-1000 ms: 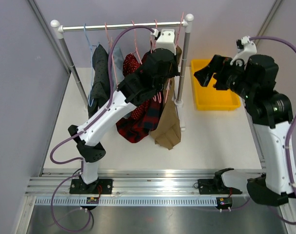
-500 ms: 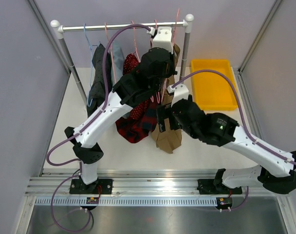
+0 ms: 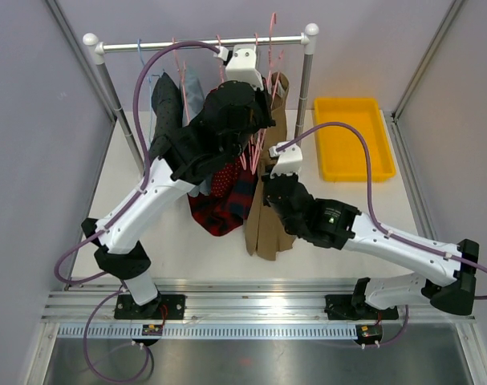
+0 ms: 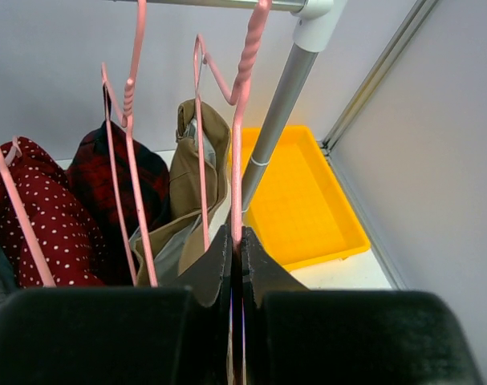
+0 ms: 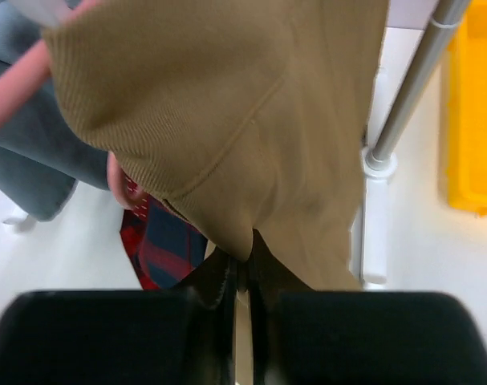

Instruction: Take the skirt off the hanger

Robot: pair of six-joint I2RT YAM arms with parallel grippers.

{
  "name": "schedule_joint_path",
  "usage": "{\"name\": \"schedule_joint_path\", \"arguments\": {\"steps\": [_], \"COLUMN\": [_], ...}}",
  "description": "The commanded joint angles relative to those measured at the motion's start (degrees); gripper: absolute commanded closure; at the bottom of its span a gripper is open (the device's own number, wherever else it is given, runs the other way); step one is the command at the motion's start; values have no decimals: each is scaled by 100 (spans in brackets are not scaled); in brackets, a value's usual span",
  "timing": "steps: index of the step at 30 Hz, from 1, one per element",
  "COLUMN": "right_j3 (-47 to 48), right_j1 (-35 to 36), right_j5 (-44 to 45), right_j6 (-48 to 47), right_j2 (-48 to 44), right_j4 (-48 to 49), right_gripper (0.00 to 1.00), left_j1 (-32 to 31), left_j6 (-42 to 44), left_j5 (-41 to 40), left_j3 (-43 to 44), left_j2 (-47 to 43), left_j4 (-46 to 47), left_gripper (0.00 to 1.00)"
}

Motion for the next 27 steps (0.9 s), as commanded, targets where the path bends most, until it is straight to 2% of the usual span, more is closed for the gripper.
{"name": "schedule_joint_path", "arguments": {"steps": [1, 5, 10, 14, 21, 24, 27], "right_j3": [34, -79, 157, 946, 2231, 2618, 2698], "right_j1": [80, 378, 1072, 2141, 3698, 3982, 4123], "right_j5": [231, 204, 871, 1706, 3199, 3394, 3404], "right_j6": [23, 145, 427, 542, 717, 919, 911], "right_j2": [225, 129, -319, -381, 276, 567, 717], "right_j4": [904, 826, 220, -605, -1714, -2093, -2076], "right_gripper": [100, 100, 100, 100, 100, 100, 100], "left_j1": [-46, -46, -55, -55, -64, -81, -187], "left_j6": [-275, -302, -223, -240, -337, -389, -469], "left_j5": [103, 95, -142, -475, -1082, -1451, -1952], "left_j3": [59, 24, -555, -828, -1495, -1671, -2251], "left_j2": [-412, -342, -333, -105, -8, -25, -279], "left_j4": [737, 789, 1359, 1598, 2406, 2590, 3072], "left_gripper": [100, 100, 100, 100, 100, 100, 100]}}
